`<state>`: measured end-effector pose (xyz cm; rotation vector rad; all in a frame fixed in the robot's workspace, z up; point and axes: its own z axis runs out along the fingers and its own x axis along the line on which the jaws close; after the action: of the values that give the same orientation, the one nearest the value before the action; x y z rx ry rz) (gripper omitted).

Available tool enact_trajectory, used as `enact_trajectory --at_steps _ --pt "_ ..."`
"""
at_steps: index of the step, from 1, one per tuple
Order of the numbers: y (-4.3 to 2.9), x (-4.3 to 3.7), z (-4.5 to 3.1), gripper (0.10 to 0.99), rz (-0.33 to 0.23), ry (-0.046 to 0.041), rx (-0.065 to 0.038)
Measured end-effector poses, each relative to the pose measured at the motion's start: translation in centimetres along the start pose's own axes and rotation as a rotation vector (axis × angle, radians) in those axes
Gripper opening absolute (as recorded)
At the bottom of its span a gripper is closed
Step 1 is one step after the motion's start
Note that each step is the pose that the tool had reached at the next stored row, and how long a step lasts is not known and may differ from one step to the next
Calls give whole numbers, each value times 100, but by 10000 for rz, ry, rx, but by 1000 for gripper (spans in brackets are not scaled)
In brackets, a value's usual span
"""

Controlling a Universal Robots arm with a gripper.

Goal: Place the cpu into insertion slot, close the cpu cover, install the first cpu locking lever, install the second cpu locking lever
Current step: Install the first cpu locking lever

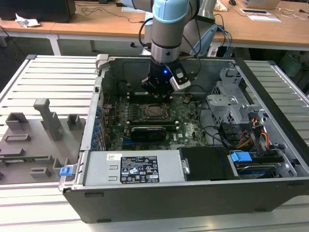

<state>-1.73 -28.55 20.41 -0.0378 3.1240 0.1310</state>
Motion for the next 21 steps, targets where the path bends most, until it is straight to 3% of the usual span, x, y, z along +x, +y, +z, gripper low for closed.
enact_trajectory --at_steps 16,18,19,21 --pt "-2 1 24 106 0 5 53" --pt "0 0 4 106 0 2 50" --pt "6 -1 -69 106 1 12 52" --pt "-39 -2 -73 106 1 17 51"
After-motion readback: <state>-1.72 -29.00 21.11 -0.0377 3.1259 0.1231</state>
